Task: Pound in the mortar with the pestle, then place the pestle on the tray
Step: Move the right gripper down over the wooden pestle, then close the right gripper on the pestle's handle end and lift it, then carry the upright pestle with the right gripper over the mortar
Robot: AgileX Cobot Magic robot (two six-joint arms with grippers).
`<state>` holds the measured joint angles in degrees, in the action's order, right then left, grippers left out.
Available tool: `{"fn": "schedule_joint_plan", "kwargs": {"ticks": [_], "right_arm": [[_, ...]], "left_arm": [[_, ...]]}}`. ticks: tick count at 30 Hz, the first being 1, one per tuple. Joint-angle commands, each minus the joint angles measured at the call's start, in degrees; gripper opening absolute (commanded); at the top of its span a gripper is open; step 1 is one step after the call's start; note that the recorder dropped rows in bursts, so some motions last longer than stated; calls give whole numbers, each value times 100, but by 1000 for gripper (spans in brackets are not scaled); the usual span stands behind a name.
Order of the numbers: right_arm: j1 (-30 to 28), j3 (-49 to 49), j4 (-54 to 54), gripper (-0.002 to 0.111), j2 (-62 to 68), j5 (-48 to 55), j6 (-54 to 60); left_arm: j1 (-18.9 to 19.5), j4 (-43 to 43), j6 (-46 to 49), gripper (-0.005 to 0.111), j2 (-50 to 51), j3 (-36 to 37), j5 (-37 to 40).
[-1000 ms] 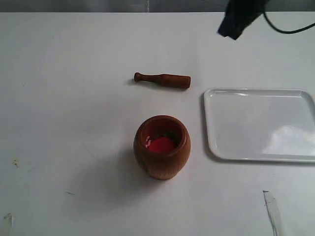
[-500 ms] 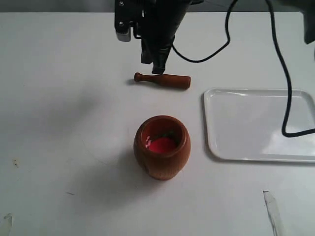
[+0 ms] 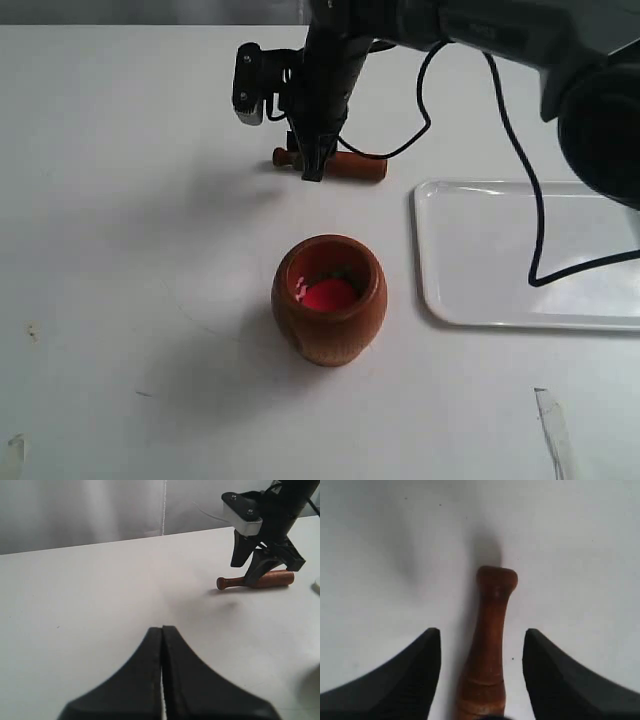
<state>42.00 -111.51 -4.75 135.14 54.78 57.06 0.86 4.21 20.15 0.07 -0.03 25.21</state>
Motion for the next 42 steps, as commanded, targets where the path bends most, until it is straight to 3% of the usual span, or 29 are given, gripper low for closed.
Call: {"fn": "schedule_joint_plan", "kwargs": {"ticks": [1,7,12,17,21,30,34,42], "right_arm": [[-21,-32,78,48,129,-385,-169],[-21,-32,124,42,252,-544,-314],[-21,-32,188,26,363,-568,-334],[1,-32,561,0,375,-557,-615],[5,-32,1073,0,287,-965,-1425],[-333,70,430,0,-1082,-2578,-3380],[-487,1038,438,0,-1968,-3879,-3793],[-549,4462,437,0,-3958,-7389,-3865]], "left_arm": [[-44,-42,-47,0,-7,3,-17],[-44,-42,-47,0,-7,3,-17],[-44,-42,-47,0,-7,3,-17],[-44,-42,-47,0,-7,3,-17],[-44,-42,-47,0,-7,3,-17],[-44,-42,-47,0,-7,3,-17],[-44,-42,-47,0,-7,3,-17],[-44,-42,-47,0,-7,3,-17]]}}
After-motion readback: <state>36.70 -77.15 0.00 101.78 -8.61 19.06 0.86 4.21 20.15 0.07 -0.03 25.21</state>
